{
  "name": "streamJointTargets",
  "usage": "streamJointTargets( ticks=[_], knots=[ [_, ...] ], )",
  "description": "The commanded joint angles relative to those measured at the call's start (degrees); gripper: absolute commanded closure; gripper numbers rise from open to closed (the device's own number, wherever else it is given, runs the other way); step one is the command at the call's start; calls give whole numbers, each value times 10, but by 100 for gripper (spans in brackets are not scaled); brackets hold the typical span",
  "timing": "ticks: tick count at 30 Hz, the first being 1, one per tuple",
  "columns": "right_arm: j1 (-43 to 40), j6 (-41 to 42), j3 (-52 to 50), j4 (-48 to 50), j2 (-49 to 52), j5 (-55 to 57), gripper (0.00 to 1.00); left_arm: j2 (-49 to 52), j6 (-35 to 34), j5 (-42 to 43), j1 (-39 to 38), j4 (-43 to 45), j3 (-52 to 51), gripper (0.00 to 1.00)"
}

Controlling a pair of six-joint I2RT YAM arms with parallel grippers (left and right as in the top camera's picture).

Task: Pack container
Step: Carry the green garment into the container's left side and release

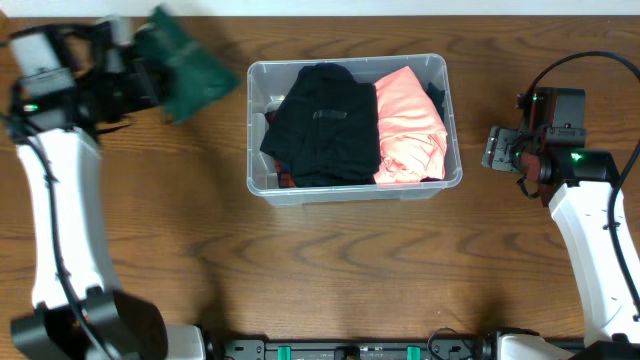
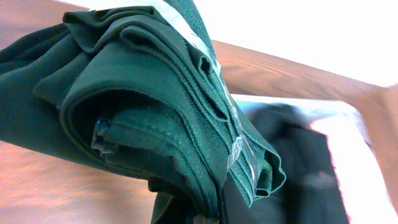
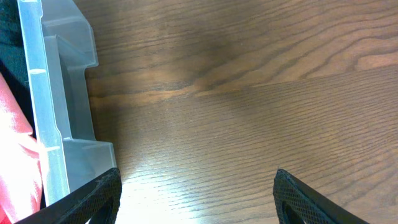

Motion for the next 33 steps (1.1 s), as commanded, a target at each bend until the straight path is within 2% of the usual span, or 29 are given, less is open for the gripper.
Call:
streamJointTargets(
  ticks=[1,5,9,17,18,19,20,21,24,28,30,31,33],
  knots=[
    [-3,-7,-3,2,0,-2,24,-16,-4,20,-74,-9,7,94],
    [-3,-6,-3,2,0,-2,24,-4,18,-5,-158,-40,7,94],
    [-3,-6,-3,2,0,-2,24,27,50,-43,-209,-80,7,94],
    [-3,-6,-3,0,0,-2,24,106,49,-56,-233,-135,7,94],
    [-3,-6,-3,-1,0,-2,24,110,49,-63,-232,-135,7,87],
    [-3,-6,-3,-2,0,-2,24,110,49,-75,-232,-134,7,69],
    [-3,-6,-3,-1,0,-2,24,107,49,-91,-231,-133,9,39],
    [-3,-6,-3,-1,0,-2,24,104,49,-110,-231,-135,15,26],
    [-3,-6,-3,-1,0,-2,24,84,49,-189,-229,-144,46,10],
    [-3,-6,-3,-1,0,-2,24,43,50,-282,-226,-143,88,7],
    [-3,-6,-3,-1,0,-2,24,24,49,-291,-226,-126,97,7],
    [-3,-6,-3,0,0,-2,24,15,49,-290,-226,-116,97,9],
    [-3,-6,-3,1,0,-2,24,6,49,-289,-231,-107,97,28]
  ],
)
